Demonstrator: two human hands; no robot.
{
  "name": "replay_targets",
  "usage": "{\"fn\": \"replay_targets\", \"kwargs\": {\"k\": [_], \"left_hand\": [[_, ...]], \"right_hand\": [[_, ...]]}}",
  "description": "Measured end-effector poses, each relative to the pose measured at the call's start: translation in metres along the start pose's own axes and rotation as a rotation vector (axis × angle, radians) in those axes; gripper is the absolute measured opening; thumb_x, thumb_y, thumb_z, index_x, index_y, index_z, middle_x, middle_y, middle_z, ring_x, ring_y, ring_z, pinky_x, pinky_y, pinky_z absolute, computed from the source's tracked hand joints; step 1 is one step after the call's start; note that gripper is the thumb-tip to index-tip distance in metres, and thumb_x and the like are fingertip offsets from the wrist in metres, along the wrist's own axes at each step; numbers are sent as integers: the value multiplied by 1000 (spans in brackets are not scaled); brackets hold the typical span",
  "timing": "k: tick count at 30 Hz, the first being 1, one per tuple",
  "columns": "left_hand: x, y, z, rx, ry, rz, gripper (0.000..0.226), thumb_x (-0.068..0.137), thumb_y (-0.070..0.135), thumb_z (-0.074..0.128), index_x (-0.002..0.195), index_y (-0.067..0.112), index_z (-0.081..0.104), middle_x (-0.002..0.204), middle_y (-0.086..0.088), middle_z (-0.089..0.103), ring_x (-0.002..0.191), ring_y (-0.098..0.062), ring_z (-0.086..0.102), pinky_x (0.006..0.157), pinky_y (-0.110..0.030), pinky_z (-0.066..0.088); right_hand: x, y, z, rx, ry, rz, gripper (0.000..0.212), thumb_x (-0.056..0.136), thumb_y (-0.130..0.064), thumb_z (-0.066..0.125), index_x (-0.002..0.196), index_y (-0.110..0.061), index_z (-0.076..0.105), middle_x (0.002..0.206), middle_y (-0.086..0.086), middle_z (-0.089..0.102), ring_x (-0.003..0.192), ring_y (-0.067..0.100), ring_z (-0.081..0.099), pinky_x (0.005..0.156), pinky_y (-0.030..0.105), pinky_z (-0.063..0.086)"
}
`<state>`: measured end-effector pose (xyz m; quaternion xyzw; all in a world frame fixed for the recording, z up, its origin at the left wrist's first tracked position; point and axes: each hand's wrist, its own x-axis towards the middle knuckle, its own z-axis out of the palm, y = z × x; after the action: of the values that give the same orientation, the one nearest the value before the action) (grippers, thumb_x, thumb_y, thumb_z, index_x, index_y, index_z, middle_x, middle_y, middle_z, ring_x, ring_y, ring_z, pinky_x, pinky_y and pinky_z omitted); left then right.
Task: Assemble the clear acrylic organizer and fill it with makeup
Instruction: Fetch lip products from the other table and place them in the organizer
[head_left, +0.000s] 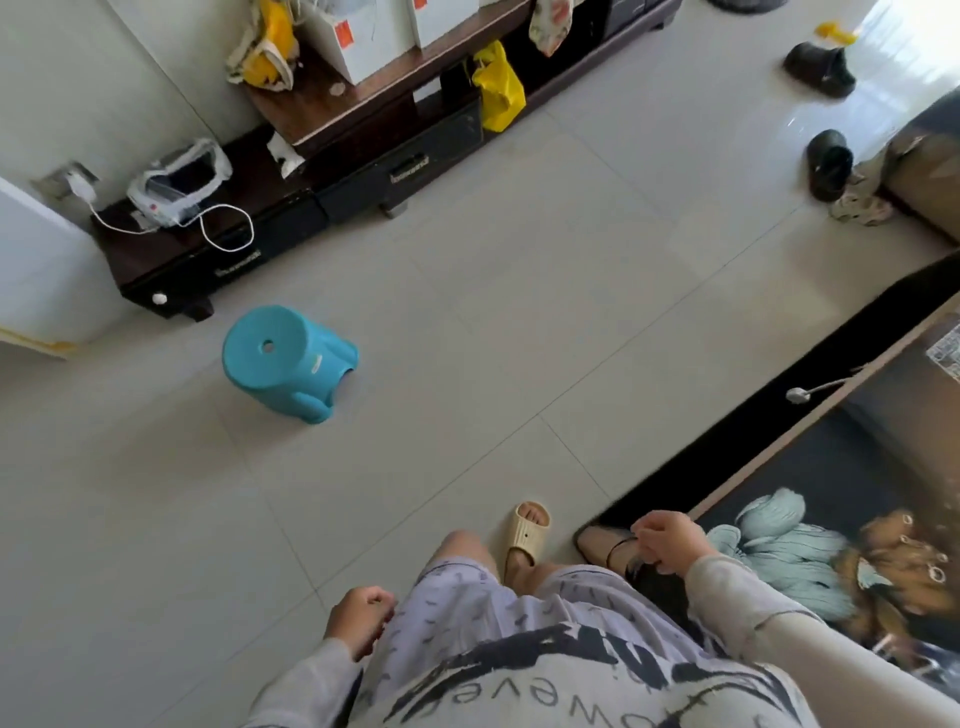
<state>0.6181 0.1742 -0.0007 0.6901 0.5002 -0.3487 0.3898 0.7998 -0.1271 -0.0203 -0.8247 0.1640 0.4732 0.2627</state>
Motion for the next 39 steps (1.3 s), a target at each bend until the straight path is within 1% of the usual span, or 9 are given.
{"fn": "replay_targets", "kwargs": {"k": [4,8,13,17,22,26,31,34,39], "left_hand": [[18,57,-21,168,-30,39,40,90,14,50,51,18,44,56,2,48,73,-20,41,54,-22,30],[40,122,-41,192,-12,86,38,88,9,53,51,19,51,50,3,52,50,-15,43,51,-20,33],[86,223,-63,230,-65,182,29,89,5,50,61,12,56,69,-10,58,48,-16,43,45,-21,30],[119,316,-78,348,-132,271,27,89,4,50,64,12,56,67,-10,56,50,-17,43,49,-22,30],[144,436,-83,470,-201,389,27,89,2,49,65,12,54,61,-5,53,49,-17,43,45,-21,28],[147,516,-73,530,-218,462,26,89,3,47,67,15,55,63,-1,53,49,-14,43,35,-13,27],[144,580,-44,558,-300,492,12,91,3,45,85,9,54,67,-1,52,52,-14,43,43,-17,29],[148,604,-26,590,-320,475,16,91,2,45,81,10,54,66,-2,52,50,-13,42,32,-11,28],[158,640,1,623,-279,421,14,90,1,46,81,6,56,66,-5,53,50,-16,42,38,-17,30]], "right_hand": [[16,-29,-35,89,55,-29,20,91,-4,45,99,-1,63,75,8,58,57,13,52,49,19,42],[29,-47,-56,161,68,22,23,92,-6,44,106,-2,62,82,9,58,54,10,50,49,20,40],[46,-64,-71,269,105,101,24,93,-7,44,109,-3,61,87,8,60,69,16,57,59,20,45],[54,-80,-76,421,158,217,25,92,-7,45,108,0,62,86,10,61,65,16,55,52,17,39],[57,-101,-80,546,203,357,24,91,-7,48,107,-2,65,105,17,68,86,19,55,83,29,46],[60,-111,-89,624,158,452,25,91,-11,47,106,-8,66,114,9,66,98,21,57,79,19,36],[79,-119,-114,674,154,541,25,91,-12,47,106,-9,66,114,10,66,105,22,58,87,23,42],[101,-117,-144,702,174,528,26,89,-6,46,104,-5,67,102,12,67,92,22,58,78,22,41],[143,-107,-225,806,251,473,19,90,-1,45,94,0,63,77,12,58,62,19,51,64,26,42]]}}
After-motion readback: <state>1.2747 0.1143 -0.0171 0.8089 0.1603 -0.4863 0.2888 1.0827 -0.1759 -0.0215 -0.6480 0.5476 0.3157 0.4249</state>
